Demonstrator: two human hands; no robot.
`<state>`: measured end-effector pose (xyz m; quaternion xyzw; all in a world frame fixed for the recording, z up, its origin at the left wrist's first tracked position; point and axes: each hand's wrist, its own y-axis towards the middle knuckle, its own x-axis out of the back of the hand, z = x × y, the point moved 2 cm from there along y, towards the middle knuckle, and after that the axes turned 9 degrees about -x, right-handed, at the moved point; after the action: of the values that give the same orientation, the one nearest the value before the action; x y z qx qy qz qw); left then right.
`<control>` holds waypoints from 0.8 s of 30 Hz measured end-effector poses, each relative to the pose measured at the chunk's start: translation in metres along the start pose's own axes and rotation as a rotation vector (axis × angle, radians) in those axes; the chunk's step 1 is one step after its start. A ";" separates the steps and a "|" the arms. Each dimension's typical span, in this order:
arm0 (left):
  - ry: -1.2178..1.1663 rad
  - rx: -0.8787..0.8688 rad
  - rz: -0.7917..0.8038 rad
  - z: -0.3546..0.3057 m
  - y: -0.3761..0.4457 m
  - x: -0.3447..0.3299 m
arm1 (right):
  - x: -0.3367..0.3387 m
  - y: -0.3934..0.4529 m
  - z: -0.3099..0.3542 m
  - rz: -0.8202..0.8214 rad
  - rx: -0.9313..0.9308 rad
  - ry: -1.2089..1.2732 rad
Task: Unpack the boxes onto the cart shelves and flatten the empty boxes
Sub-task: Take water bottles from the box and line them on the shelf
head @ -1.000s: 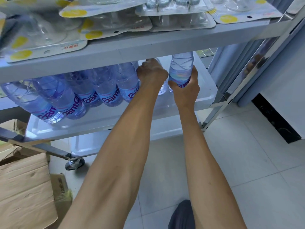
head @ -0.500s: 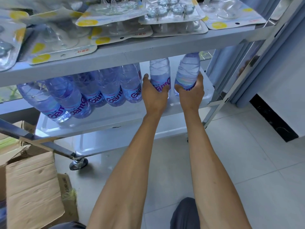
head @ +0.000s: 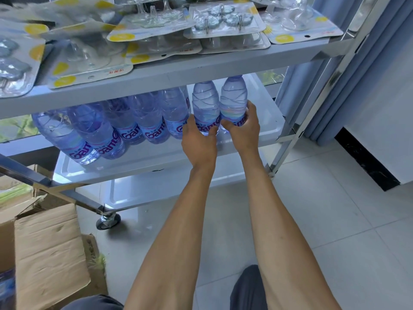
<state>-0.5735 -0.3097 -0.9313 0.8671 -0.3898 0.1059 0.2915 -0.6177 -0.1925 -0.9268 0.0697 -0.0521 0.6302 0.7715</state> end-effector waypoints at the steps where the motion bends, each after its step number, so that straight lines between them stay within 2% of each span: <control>1: 0.039 0.001 -0.033 0.003 -0.001 0.005 | -0.002 -0.001 0.000 0.011 0.000 0.012; 5: 0.024 0.035 -0.273 0.023 -0.004 0.038 | -0.013 -0.002 0.004 0.051 -0.015 0.027; 7: 0.031 0.083 -0.317 0.036 0.003 0.053 | -0.020 -0.002 0.006 0.034 -0.006 0.026; 16: 0.184 0.061 -0.222 0.043 0.023 0.061 | -0.037 0.001 0.004 -0.069 -0.026 0.084; 24: 0.274 0.082 -0.186 0.035 0.027 0.048 | -0.032 -0.001 -0.004 -0.084 -0.031 0.007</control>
<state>-0.5627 -0.3742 -0.9278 0.8880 -0.2599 0.2116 0.3149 -0.6235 -0.2232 -0.9361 0.0575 -0.0562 0.5967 0.7984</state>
